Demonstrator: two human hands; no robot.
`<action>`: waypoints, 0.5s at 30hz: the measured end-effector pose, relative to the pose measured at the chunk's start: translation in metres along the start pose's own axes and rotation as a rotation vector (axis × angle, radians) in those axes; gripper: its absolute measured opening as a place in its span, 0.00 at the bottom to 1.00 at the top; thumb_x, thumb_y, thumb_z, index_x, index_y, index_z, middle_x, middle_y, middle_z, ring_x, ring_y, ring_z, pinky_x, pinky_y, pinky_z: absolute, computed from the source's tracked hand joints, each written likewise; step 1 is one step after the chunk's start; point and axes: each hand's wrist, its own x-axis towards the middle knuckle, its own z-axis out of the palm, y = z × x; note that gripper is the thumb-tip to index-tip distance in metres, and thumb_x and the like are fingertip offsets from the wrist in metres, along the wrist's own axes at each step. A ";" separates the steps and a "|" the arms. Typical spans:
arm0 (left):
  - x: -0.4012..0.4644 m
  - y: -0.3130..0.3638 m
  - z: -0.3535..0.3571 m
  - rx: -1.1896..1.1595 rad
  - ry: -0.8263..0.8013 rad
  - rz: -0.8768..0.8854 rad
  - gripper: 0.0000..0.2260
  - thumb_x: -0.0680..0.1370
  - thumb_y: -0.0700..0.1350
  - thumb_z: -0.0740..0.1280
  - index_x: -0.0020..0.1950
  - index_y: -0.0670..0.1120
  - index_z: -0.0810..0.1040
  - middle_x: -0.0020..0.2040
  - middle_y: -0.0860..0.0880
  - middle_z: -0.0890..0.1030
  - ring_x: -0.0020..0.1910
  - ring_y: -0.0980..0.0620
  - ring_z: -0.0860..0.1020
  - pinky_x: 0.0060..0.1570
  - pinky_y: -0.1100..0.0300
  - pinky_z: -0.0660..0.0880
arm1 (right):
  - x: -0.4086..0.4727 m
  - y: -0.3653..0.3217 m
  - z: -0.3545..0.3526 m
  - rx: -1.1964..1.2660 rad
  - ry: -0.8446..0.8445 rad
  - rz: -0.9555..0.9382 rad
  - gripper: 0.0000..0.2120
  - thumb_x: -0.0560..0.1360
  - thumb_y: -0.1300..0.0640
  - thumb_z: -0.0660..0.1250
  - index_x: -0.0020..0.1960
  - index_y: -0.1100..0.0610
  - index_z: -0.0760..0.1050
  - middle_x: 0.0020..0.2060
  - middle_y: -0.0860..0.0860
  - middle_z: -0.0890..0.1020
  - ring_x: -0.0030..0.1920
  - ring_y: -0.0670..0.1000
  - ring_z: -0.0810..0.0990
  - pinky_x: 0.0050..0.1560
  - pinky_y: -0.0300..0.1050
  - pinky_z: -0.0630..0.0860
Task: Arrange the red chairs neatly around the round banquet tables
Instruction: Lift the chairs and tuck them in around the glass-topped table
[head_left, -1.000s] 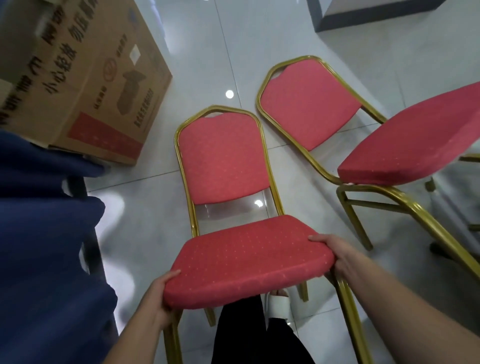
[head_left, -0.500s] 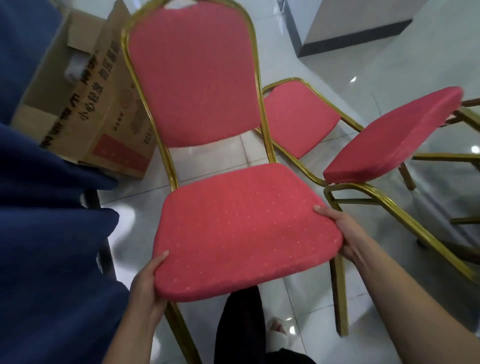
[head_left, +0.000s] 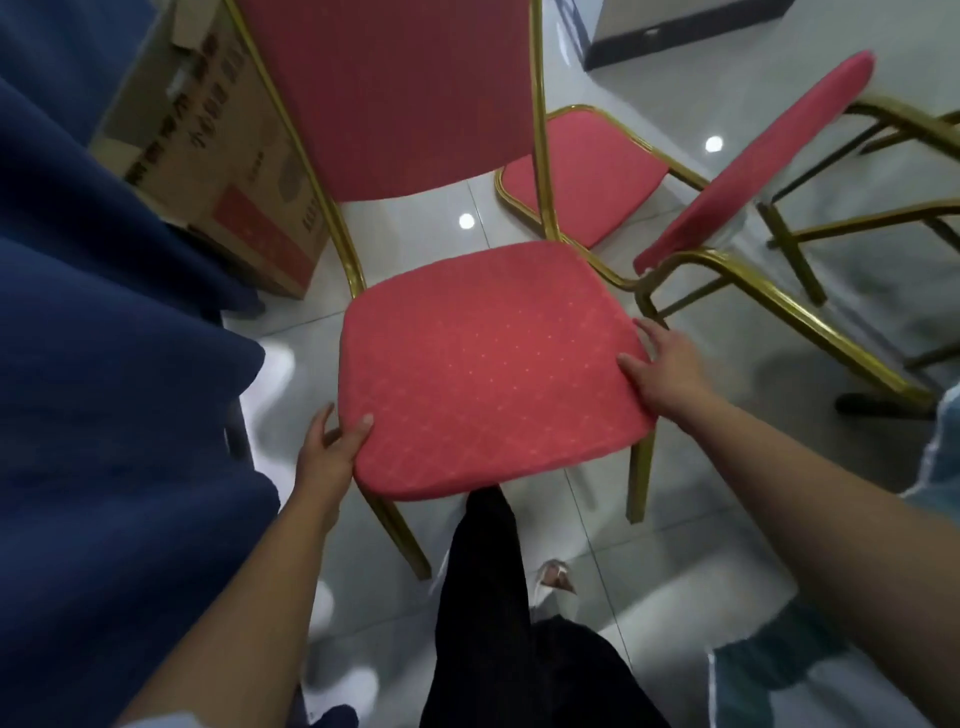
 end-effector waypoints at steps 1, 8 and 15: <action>-0.007 -0.006 0.002 0.084 0.044 0.040 0.35 0.73 0.59 0.73 0.77 0.54 0.64 0.68 0.47 0.74 0.62 0.46 0.78 0.58 0.50 0.76 | -0.018 0.001 0.004 -0.136 -0.020 -0.055 0.28 0.78 0.46 0.64 0.76 0.42 0.62 0.72 0.53 0.65 0.69 0.59 0.69 0.65 0.62 0.72; -0.090 -0.048 0.028 0.869 -0.030 0.160 0.24 0.80 0.41 0.60 0.75 0.56 0.69 0.78 0.48 0.61 0.70 0.40 0.69 0.66 0.45 0.71 | -0.152 0.043 0.038 -0.505 -0.235 -0.172 0.29 0.76 0.43 0.57 0.77 0.41 0.59 0.79 0.50 0.55 0.78 0.57 0.53 0.71 0.68 0.58; -0.195 0.015 -0.003 0.705 -0.331 0.005 0.29 0.70 0.46 0.74 0.69 0.50 0.72 0.66 0.52 0.71 0.62 0.49 0.73 0.60 0.60 0.71 | -0.208 0.028 -0.011 -0.041 -0.388 -0.022 0.35 0.75 0.51 0.69 0.78 0.51 0.60 0.75 0.55 0.66 0.71 0.57 0.70 0.68 0.46 0.67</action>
